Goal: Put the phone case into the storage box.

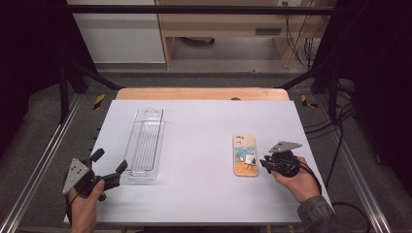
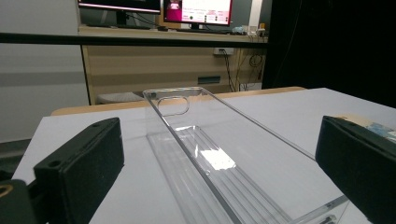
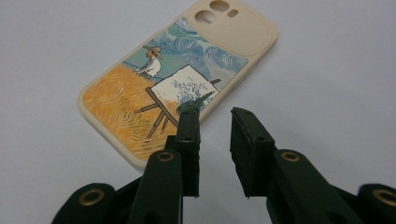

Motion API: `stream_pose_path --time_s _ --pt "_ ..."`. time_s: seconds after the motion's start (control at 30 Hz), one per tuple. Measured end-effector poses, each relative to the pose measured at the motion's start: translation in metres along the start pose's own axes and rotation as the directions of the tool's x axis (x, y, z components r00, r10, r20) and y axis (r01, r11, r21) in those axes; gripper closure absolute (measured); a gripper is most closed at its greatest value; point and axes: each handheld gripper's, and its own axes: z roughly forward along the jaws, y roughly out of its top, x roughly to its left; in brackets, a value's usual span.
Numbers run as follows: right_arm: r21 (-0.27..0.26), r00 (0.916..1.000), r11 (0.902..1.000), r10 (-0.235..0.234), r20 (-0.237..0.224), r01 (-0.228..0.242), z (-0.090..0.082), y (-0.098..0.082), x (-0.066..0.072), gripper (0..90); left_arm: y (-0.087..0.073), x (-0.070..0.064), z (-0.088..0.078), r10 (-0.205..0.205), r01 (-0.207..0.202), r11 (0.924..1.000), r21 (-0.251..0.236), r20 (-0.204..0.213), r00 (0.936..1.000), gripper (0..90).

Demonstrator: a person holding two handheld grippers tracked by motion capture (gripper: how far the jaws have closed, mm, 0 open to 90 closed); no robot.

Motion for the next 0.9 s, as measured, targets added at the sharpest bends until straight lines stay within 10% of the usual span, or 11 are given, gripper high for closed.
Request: stream_pose_path --time_s 0.9 --pt "0.097 0.9992 0.9951 0.021 -0.034 -0.018 0.012 -0.003 -0.001 90.0 0.0 0.0 0.0 0.002 -0.002 1.0 0.002 0.002 1.0 0.9"
